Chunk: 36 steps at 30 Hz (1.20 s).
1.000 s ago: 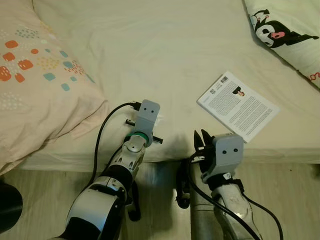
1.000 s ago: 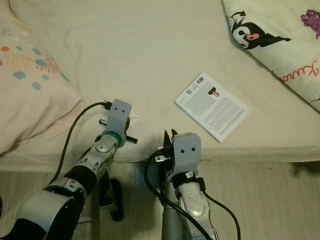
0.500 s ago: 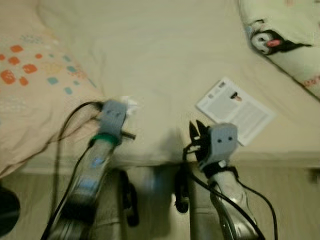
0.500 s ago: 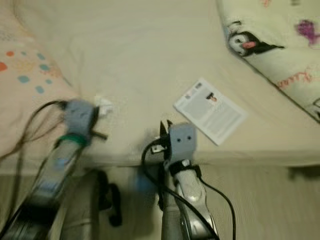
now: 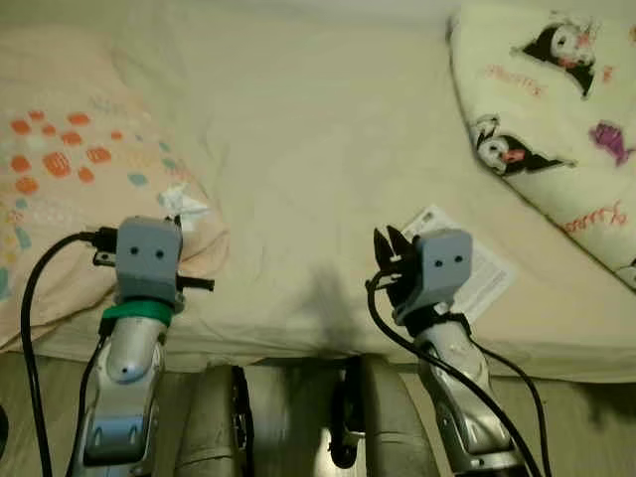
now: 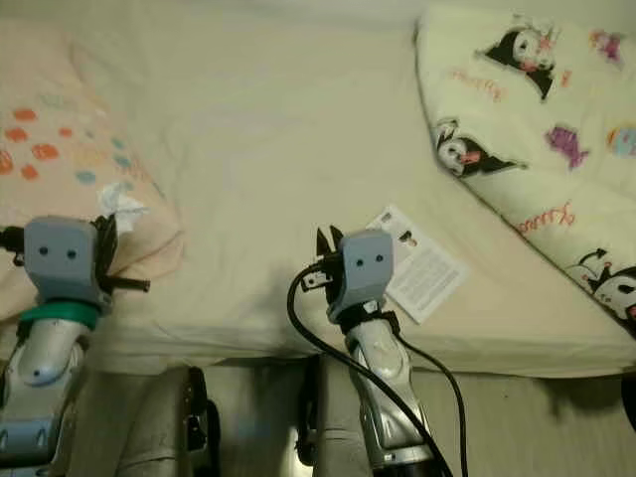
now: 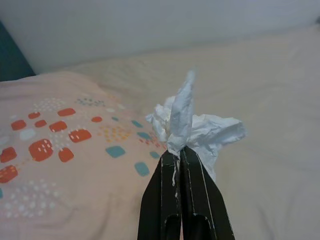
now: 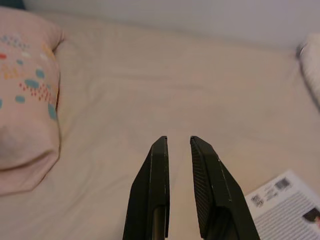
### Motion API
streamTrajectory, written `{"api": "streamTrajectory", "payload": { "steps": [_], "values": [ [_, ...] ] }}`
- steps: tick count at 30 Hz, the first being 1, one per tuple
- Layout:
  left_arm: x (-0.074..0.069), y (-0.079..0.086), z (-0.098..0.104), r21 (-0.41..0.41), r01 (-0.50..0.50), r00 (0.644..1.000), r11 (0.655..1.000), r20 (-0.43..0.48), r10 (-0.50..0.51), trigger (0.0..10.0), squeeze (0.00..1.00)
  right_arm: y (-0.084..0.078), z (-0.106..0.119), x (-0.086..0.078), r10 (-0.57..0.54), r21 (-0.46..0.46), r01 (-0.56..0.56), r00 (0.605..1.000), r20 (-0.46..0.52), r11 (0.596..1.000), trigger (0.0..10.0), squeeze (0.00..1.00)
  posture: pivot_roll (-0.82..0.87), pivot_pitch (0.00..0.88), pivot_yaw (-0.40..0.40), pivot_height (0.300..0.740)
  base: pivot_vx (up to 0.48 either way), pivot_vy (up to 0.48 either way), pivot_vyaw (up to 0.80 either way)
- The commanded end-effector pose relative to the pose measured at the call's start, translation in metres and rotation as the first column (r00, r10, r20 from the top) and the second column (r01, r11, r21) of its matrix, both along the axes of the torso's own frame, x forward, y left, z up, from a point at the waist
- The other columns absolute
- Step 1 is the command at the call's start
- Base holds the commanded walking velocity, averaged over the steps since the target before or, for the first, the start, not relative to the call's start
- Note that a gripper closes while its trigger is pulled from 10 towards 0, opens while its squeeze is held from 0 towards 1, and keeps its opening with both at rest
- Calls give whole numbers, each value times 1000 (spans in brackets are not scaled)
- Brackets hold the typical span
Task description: Clean up the room
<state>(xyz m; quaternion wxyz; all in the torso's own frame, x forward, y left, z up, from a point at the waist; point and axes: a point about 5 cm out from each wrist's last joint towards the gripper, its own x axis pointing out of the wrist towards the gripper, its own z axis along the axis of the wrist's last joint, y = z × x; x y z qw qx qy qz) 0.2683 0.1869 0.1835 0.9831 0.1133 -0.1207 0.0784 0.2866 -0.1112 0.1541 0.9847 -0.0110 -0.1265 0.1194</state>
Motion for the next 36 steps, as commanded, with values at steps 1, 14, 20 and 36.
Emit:
{"api": "streamTrajectory", "payload": {
  "steps": [1, 14, 20, 36],
  "values": [
    [-1, -2, -6, -20, -4, 999, 1000, -38, 3, 10000, 0, -8, -8, 0, -33, -16, 33, 999, -18, 999, 10000, 0, -51, 96, -22, 630, 0, 0, 0],
    [11, -5, -2, -19, -8, 999, 1000, -40, 7, 10000, 0, -16, -12, 4, -75, -16, 75, 997, -3, 997, 10000, 0, -68, 55, -7, 675, 0, 0, 0],
    [14, -8, 0, -25, -2, 999, 1000, -34, 1, 10000, 0, -17, -12, 6, -78, -19, 79, 997, 3, 997, 10000, 0, -67, 47, -9, 695, 0, 0, 0],
    [23, -18, -4, -40, 22, 999, 999, -32, -24, 10000, 0, -21, -13, 9, -89, -29, 89, 996, 16, 996, 10000, 0, -81, 22, -16, 740, 0, 0, 0]
  ]
}}
